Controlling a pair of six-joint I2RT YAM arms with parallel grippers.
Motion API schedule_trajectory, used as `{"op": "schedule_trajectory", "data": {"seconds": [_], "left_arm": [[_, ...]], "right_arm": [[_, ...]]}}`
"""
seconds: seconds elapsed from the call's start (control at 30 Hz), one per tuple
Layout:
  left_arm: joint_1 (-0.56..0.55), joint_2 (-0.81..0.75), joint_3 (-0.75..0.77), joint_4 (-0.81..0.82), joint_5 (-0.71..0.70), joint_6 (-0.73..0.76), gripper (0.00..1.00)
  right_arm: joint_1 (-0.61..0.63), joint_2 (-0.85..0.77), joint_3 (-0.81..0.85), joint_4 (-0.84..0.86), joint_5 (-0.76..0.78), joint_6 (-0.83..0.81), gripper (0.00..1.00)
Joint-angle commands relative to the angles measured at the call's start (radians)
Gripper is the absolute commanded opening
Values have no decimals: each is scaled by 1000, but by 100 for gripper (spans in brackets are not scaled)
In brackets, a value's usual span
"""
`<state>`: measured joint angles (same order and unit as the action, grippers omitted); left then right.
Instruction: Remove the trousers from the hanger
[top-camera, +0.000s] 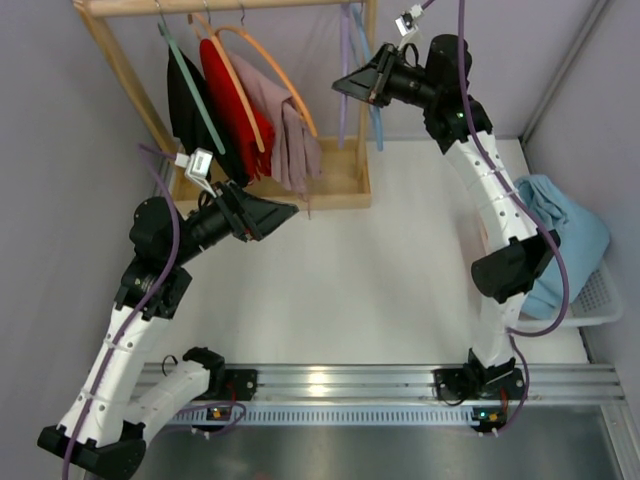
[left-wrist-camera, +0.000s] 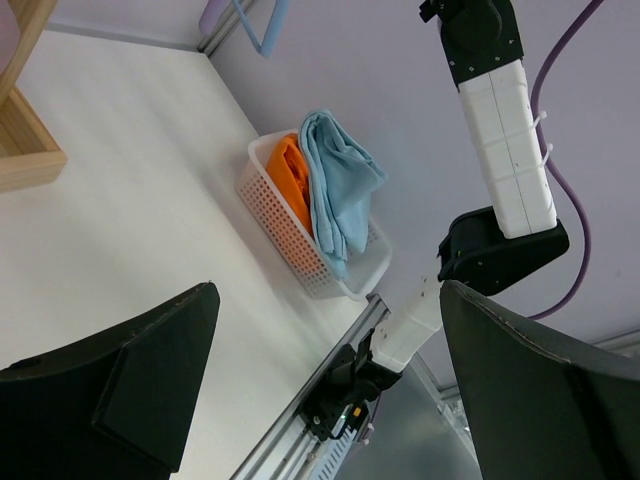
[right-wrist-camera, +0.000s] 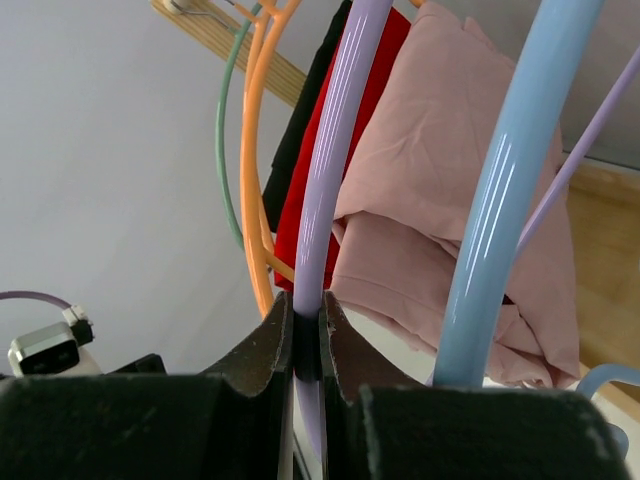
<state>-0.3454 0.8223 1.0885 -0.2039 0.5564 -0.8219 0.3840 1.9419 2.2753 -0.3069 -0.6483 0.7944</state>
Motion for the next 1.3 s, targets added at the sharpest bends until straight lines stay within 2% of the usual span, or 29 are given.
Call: {"op": "schedule_trajectory", "data": {"seconds": [0.0, 0.4, 0.97, 1.0, 1.03, 1.1, 1.13, 1.27], "left_arm": [[13, -14, -12, 23, -3, -16, 98], [28, -3, -15, 24, 5, -43, 98], [55, 5, -19, 24, 14, -74, 98], [56, 5, -21, 24, 16, -74, 98], [59, 3, -22, 24, 16, -75, 98], [59, 5, -24, 24, 16, -77, 98], [59, 3, -25, 24, 16, -77, 98], [59, 0, -25, 24, 19, -80, 98]], "right_arm": [[-20, -32, -10, 104, -48, 69, 0], [-2, -107, -129, 210, -168, 212, 0], [-22, -61, -160, 166, -143, 322, 0], [-22, -63, -160, 164, -137, 322, 2], [-22, -66, -161, 169, -137, 316, 18], [-23, -72, -157, 166, -133, 304, 37], [-23, -81, -152, 164, -131, 295, 51], [-23, -110, -154, 152, -116, 261, 64]]}}
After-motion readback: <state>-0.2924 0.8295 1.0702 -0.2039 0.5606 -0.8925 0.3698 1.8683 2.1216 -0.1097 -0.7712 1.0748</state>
